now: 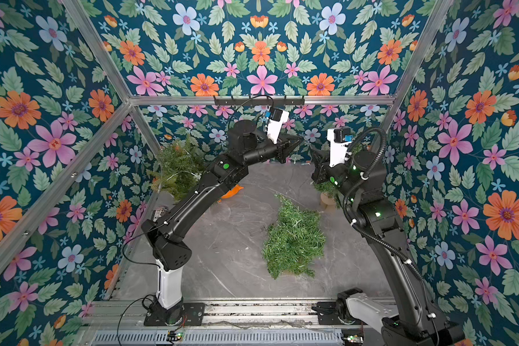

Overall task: Wrap string light around the christmas tree
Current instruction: Wrap the light string around the Christmas tree.

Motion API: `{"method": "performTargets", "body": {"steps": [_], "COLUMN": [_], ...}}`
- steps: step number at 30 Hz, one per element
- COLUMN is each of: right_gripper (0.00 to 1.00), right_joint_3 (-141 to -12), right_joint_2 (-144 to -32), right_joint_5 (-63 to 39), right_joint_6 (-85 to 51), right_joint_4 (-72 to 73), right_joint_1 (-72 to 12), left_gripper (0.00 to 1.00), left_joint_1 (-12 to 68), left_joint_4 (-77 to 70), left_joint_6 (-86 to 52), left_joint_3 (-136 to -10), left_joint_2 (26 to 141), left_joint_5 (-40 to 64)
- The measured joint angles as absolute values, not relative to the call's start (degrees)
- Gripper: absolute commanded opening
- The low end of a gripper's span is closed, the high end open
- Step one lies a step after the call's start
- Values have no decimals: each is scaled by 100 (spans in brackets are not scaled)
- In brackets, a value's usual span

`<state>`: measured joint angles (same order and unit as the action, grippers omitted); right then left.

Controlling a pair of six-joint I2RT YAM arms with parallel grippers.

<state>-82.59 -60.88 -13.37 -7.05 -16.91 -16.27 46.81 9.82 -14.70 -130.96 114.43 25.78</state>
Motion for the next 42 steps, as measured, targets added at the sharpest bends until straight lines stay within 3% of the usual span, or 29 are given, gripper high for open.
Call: {"method": "performTargets", "body": {"steps": [17,18,21,23,31,36,42], "right_gripper": [0,9,64,77,84,85,84], "right_joint_3": [-7349,-7301,-7081,-6884,-6626,-6294,-6377], "right_joint_2": [-4578,-4512,-4252,-3990,-3406,-3227,-3778], "right_joint_5": [-2390,-2504,-2808,-2971,-2425,-1398,-622], "right_joint_6": [-1229,-1291,-1358,-1326,-1046,-917,-615], "right_joint_4": [-2112,-2134,-2213,-2287,-2119,-1848,-1675], "right_joint_1": [-1599,-1599,-1605,-1636,-1627,-1627,-1625], "left_gripper": [0,0,0,0,0,0,0], "left_joint_1": [5325,5380,5443,5422,5435,5404,5426], "left_joint_4": [1157,1247,1411,1439,1402,1286,1142], "left_joint_6": [-1162,-1044,-860,-786,-578,-545,-475], "left_joint_3": [-13240,-13249,-13246,-13183,-12846,-12757,-12514], "left_joint_2": [11522,11493,11415,11349,11102,11019,10871], "left_joint_5": [3474,3476,3341,3114,2838,2674,2661]}}
